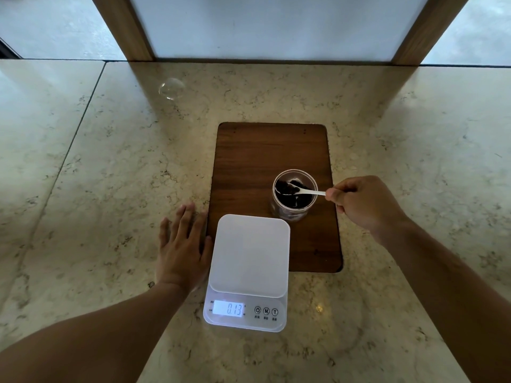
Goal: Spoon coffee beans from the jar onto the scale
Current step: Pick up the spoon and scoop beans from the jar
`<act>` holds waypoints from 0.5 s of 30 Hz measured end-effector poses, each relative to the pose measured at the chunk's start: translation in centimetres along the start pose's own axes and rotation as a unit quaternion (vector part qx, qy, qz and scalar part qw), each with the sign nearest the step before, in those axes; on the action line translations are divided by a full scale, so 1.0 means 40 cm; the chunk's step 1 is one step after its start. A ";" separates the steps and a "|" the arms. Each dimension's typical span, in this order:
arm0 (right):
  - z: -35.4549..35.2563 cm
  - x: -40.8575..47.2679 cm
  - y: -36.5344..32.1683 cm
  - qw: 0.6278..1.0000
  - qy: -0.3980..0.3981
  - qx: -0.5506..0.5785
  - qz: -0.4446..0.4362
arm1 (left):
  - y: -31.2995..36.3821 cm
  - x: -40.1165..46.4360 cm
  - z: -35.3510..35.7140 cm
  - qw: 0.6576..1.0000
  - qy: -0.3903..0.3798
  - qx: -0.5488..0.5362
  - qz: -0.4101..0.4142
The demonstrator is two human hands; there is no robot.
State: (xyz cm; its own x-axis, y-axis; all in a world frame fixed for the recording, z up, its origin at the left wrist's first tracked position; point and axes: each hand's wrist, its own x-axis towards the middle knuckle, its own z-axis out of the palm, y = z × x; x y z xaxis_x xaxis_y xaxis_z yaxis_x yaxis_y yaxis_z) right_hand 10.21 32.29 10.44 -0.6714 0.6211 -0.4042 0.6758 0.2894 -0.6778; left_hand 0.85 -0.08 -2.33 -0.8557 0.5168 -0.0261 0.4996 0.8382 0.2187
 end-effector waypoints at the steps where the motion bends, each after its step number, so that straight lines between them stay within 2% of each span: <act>1: -0.001 0.000 0.001 1.000 0.003 -0.002 0.000 | 0.000 0.000 -0.001 1.000 -0.001 0.000 0.000; 15: -0.015 -0.012 0.010 0.999 -0.005 0.034 0.012 | 0.004 -0.001 -0.006 1.000 -0.002 0.005 -0.004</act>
State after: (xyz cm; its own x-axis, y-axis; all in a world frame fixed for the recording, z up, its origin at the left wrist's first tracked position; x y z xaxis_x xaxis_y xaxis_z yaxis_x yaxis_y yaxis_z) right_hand 11.00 32.55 10.73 -0.6577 0.6205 -0.4270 0.6706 0.2241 -0.7072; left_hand 0.94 0.00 -2.07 -0.8588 0.5114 -0.0307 0.4948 0.8435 0.2091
